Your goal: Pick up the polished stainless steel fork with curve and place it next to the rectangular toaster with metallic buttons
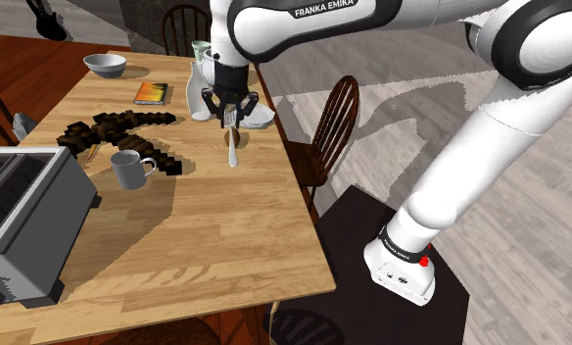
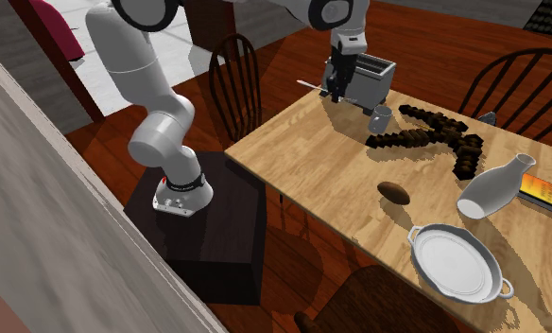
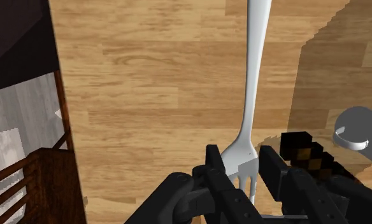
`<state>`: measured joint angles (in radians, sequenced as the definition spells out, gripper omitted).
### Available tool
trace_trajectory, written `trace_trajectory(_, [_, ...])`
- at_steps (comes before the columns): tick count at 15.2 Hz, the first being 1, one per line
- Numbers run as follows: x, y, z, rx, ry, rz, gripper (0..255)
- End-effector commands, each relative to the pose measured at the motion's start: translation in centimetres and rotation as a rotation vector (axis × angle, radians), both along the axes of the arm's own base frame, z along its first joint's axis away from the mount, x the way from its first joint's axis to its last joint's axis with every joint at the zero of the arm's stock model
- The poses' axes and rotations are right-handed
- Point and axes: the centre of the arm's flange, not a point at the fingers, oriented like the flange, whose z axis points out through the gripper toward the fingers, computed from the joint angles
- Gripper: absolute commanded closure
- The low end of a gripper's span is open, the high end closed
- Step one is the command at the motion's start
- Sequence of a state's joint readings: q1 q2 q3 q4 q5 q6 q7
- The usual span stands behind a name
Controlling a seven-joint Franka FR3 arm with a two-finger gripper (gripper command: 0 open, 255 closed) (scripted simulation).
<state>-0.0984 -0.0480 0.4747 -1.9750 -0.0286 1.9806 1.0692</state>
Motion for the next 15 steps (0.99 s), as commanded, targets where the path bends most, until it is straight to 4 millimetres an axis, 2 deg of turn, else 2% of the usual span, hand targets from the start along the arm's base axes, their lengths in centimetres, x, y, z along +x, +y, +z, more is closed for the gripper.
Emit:
trace_trajectory(1, [-0.2, 2.6, 0.1, 0.000, 0.000, -0.002, 255])
trace_trajectory(15, [-1.1, 21.1, 0.1, 0.000, 0.000, -0.002, 255])
